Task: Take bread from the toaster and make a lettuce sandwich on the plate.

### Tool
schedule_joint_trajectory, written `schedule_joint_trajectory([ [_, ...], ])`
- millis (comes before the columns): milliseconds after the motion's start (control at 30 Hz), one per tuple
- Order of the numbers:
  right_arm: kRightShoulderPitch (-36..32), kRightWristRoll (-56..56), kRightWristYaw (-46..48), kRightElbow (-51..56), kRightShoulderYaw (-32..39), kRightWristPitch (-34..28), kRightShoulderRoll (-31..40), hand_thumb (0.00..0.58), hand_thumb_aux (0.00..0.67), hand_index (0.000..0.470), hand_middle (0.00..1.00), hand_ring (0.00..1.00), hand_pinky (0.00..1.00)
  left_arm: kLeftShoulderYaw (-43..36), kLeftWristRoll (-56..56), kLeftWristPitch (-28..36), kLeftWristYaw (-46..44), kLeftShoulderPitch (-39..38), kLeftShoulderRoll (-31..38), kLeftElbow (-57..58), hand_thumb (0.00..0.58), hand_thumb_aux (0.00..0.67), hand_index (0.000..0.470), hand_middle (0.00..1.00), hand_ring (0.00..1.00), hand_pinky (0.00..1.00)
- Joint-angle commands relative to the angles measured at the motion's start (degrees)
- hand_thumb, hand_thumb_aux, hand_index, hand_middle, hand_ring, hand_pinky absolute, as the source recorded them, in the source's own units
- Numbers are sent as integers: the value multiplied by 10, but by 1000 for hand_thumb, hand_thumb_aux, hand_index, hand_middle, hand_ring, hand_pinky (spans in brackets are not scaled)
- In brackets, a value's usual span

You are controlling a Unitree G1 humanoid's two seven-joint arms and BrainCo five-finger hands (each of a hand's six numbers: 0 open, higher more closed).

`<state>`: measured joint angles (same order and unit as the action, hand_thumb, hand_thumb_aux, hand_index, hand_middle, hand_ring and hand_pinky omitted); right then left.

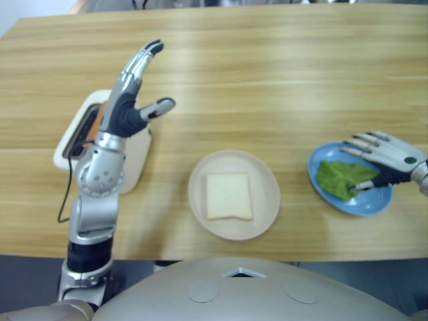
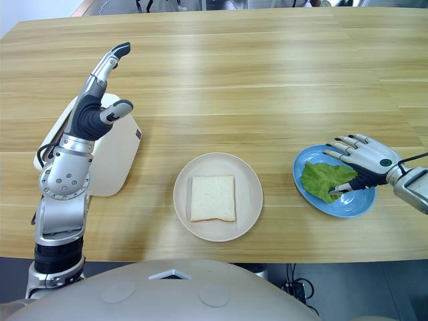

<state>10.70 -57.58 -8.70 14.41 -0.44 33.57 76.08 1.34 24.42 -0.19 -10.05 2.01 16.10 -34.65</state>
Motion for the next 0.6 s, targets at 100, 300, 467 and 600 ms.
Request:
schedule_joint_trajectory([
  [100,-26,-12,21,-11,30,14,17,0,0,0,0,0,0,-10,4,2,5,-11,-4,-1,0,0,0,0,0,0],
  [300,-93,-72,-4,37,94,22,5,0,0,0,0,0,0,-13,4,3,7,-14,-1,-1,0,0,0,0,0,0],
  [467,-162,-132,-56,120,169,33,-7,0,0,0,0,0,0,-11,4,4,8,-21,1,-5,0,0,0,0,0,0],
  [600,-188,-159,-96,175,212,39,-6,0,0,0,0,0,0,-10,3,5,7,-20,3,-6,0,0,0,0,0,0],
])
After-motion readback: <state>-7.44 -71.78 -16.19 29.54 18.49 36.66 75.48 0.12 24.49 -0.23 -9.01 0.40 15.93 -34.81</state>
